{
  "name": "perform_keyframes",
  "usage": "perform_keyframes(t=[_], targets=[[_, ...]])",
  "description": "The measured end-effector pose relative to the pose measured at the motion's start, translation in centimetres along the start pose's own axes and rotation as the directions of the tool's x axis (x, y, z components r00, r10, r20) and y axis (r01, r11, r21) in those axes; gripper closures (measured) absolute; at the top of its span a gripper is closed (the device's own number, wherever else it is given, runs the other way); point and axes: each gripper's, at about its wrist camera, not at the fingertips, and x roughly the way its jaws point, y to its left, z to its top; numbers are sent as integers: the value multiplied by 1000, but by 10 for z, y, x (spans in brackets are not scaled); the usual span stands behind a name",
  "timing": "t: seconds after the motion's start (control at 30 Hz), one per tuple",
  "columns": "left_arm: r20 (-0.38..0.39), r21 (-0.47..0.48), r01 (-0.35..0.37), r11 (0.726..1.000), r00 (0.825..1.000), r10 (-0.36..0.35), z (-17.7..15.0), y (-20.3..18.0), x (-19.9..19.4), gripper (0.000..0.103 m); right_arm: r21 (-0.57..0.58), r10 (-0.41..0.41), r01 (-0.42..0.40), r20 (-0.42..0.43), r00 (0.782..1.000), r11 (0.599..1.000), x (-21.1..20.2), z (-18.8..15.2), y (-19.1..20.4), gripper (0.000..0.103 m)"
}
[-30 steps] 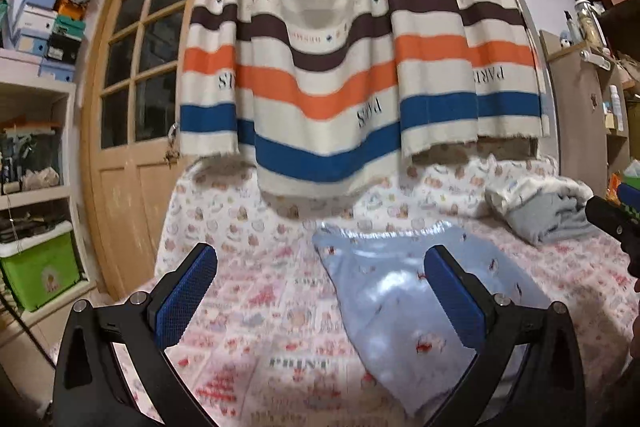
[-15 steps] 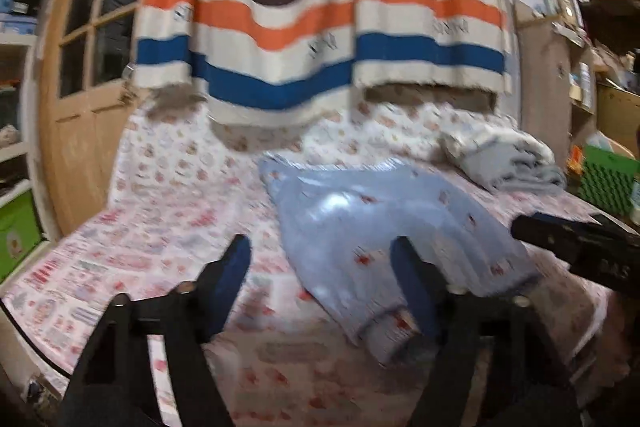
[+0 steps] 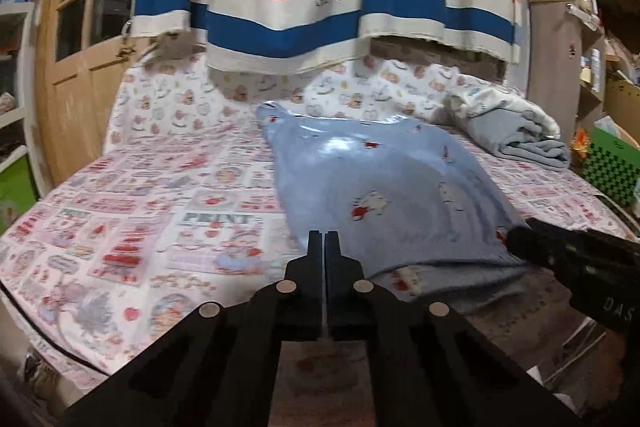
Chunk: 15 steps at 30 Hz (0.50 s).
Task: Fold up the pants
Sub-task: 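Grasp the folded pants cuff with the right tool and fold toward the waistband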
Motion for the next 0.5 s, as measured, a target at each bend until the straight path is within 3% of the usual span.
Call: perform_keyframes(t=[0.1,0.2,0.23,0.37,0.5], targets=[[-14,0,-10,1000,1000,10,-4,6,-2,103,57,7,-6,-20,1000,998,-2,-7,-11,75],[-33,-27,46,999,998,-46,-8,12,-7,103,55,-43,43,6,999,998,-8,-8,-15,75],[-34,-41,75,996,997,-76,-9,13,-11,100,50,-50,49,12,999,998,-10,-8,-15,75],[-4,-24,138,990,990,-138,-9,9,-25,66,4,-87,87,62,994,996,-19,-4,-7,75],[6,29,154,988,988,-154,-8,1,-31,58,-40,-80,87,151,985,995,-33,4,4,75]])
